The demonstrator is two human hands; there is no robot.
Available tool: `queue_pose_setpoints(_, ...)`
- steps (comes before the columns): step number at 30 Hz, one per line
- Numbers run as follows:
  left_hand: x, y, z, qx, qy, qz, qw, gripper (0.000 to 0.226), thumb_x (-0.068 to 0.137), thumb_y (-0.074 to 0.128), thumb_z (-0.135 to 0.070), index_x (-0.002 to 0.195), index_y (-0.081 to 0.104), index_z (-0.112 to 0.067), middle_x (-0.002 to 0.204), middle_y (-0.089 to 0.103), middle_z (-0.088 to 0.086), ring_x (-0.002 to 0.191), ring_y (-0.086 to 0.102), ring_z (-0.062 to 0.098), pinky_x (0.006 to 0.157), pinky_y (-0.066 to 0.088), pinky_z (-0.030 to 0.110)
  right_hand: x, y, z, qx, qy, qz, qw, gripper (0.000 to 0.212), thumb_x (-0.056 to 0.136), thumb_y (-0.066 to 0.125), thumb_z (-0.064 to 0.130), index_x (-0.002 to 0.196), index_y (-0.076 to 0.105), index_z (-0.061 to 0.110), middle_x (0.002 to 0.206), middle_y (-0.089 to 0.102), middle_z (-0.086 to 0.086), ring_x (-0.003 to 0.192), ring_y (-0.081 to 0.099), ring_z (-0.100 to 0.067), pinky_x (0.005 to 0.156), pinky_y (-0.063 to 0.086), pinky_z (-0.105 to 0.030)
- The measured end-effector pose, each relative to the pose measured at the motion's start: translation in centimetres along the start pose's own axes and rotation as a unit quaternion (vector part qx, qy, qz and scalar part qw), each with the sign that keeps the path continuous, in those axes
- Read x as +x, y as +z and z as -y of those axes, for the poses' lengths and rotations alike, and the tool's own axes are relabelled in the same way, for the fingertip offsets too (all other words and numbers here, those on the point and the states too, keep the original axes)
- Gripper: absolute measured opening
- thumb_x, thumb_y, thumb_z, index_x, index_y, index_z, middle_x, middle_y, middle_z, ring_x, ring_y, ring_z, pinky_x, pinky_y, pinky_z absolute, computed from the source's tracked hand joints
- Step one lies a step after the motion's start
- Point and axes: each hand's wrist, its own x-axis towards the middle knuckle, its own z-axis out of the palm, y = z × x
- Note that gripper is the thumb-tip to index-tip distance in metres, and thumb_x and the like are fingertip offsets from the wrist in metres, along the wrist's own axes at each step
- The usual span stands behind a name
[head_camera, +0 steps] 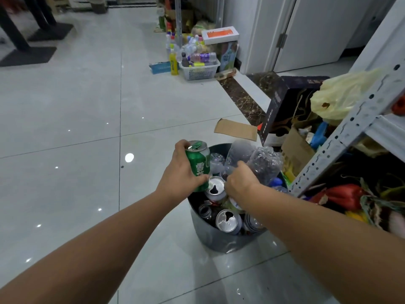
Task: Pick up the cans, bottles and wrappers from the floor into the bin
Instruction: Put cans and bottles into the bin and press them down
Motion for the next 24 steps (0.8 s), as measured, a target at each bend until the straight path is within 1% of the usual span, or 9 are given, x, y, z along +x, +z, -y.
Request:
queue_pose_setpoints(3,-0.4,-0.1,0.0,0.015,0.009,-0.011,1.000,0.080,0.065,0.081,-0.025,0.116,0.021,-0.039,0.118,0.052,0.002,0.093,0.062,0.020,0.077,0.053,0.036,-0.9,-0.4,-0.7,0.004,-0.021,-0.014,1.000,0.031,0.095,0.051,0.036,0.121,0.056,0.022,0.127,0.058,0.003,0.120,0.047,-0.022,0.102,0.029,-0.037)
queue_pose_setpoints(4,-0.4,-0.2,-0.1,0.021,0.015,-0.013,1.000,0.080,0.065,0.081,-0.024,0.116,0.022,-0.038,0.118,0.051,0.001,0.094,0.061,0.020,0.077,0.053,0.034,-1.1,-0.6,-0.9,0.005,-0.019,-0.018,1.000,0.031,0.095,0.050,0.036,0.122,0.055,0.021,0.129,0.057,0.003,0.123,0.045,-0.022,0.104,0.026,-0.038)
queue_pose_setpoints(8,-0.8,0.0,-0.2,0.064,0.056,-0.002,0.996,0.079,0.066,0.081,-0.020,0.122,0.026,-0.029,0.125,0.047,0.003,0.103,0.058,0.024,0.083,0.051,0.038,-2.0,-1.4,-1.9,0.045,0.002,-0.060,0.997,0.022,0.095,0.051,0.031,0.113,0.059,0.022,0.116,0.063,0.004,0.111,0.051,-0.022,0.102,0.026,-0.039)
queue_pose_setpoints(13,-1.4,0.2,-0.1,0.097,0.071,-0.010,0.993,0.079,0.066,0.083,-0.020,0.122,0.028,-0.025,0.127,0.048,0.006,0.102,0.059,0.030,0.082,0.051,0.039,-3.3,-1.9,-3.1,0.077,0.008,-0.140,0.987,0.015,0.094,0.050,0.022,0.106,0.060,0.019,0.104,0.064,0.001,0.100,0.053,-0.023,0.092,0.032,-0.038)
queue_pose_setpoints(15,-1.4,0.2,-0.1,0.100,0.072,-0.016,0.992,0.080,0.064,0.084,-0.021,0.122,0.029,-0.023,0.126,0.049,0.007,0.101,0.060,0.031,0.082,0.051,0.040,-3.7,-1.8,-3.2,0.081,0.013,-0.170,0.982,0.017,0.093,0.049,0.019,0.106,0.059,0.018,0.103,0.063,-0.002,0.098,0.052,-0.023,0.092,0.032,-0.038)
queue_pose_setpoints(17,-1.4,0.1,-0.1,0.094,0.066,-0.024,0.993,0.081,0.063,0.085,-0.023,0.120,0.028,-0.024,0.124,0.050,0.005,0.102,0.060,0.029,0.081,0.051,0.040,-4.0,-1.7,-3.0,0.101,0.011,-0.201,0.974,0.026,0.093,0.047,0.020,0.117,0.056,0.017,0.109,0.059,-0.004,0.100,0.050,-0.024,0.093,0.032,-0.039)
queue_pose_setpoints(20,-1.1,0.1,0.1,0.081,0.048,-0.037,0.995,0.083,0.062,0.086,-0.027,0.122,0.028,-0.020,0.123,0.052,0.002,0.102,0.060,0.025,0.082,0.052,0.036,-4.1,-1.2,-1.8,0.116,-0.018,-0.167,0.979,0.043,0.097,0.043,0.031,0.139,0.042,0.024,0.135,0.044,-0.008,0.120,0.040,-0.027,0.102,0.027,-0.043)
queue_pose_setpoints(22,-1.0,0.1,0.1,0.083,0.047,-0.044,0.994,0.085,0.062,0.086,-0.028,0.123,0.029,-0.018,0.124,0.053,0.002,0.104,0.060,0.024,0.082,0.051,0.034,-3.8,-0.8,-1.0,0.097,-0.019,-0.129,0.987,0.042,0.099,0.039,0.036,0.140,0.042,0.026,0.142,0.036,-0.008,0.127,0.033,-0.028,0.107,0.019,-0.046)
queue_pose_setpoints(24,-1.0,0.2,0.1,0.080,0.054,-0.044,0.994,0.085,0.063,0.086,-0.026,0.126,0.030,-0.014,0.126,0.051,0.005,0.108,0.057,0.023,0.086,0.049,0.031,-3.5,-0.6,-0.8,0.099,-0.007,-0.108,0.989,0.041,0.101,0.036,0.038,0.138,0.046,0.025,0.142,0.036,-0.008,0.129,0.030,-0.028,0.109,0.015,-0.048)
